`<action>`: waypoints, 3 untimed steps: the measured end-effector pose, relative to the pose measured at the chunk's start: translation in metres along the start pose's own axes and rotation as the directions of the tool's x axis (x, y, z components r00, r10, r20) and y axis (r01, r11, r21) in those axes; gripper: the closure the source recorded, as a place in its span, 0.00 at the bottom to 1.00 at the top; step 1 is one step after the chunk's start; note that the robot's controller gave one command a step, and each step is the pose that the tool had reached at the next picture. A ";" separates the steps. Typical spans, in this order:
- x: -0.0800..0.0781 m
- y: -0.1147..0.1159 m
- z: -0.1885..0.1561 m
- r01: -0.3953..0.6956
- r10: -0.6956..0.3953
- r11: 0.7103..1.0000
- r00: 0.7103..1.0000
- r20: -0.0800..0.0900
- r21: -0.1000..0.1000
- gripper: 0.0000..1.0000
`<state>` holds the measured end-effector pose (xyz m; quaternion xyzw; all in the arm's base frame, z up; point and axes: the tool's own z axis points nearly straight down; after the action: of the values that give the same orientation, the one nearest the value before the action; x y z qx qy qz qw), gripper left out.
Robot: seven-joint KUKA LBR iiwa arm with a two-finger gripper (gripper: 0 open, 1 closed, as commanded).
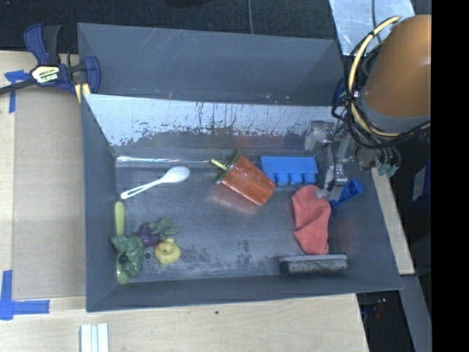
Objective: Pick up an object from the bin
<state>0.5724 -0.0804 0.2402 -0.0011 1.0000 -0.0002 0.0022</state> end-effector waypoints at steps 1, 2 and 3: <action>0.000 0.000 0.000 0.000 0.000 1.000 1.000 0.000 0.000 0.00; -0.001 0.033 0.041 0.006 -0.006 1.000 1.000 0.006 0.002 0.00; 0.013 0.081 0.081 -0.037 0.037 0.999 0.999 0.011 0.002 0.00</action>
Offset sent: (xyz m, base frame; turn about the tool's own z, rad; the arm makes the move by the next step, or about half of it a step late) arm 0.0003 0.0449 -0.0557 -0.0117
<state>0.5598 0.0008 0.1587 0.0174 0.9998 -0.0013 0.0078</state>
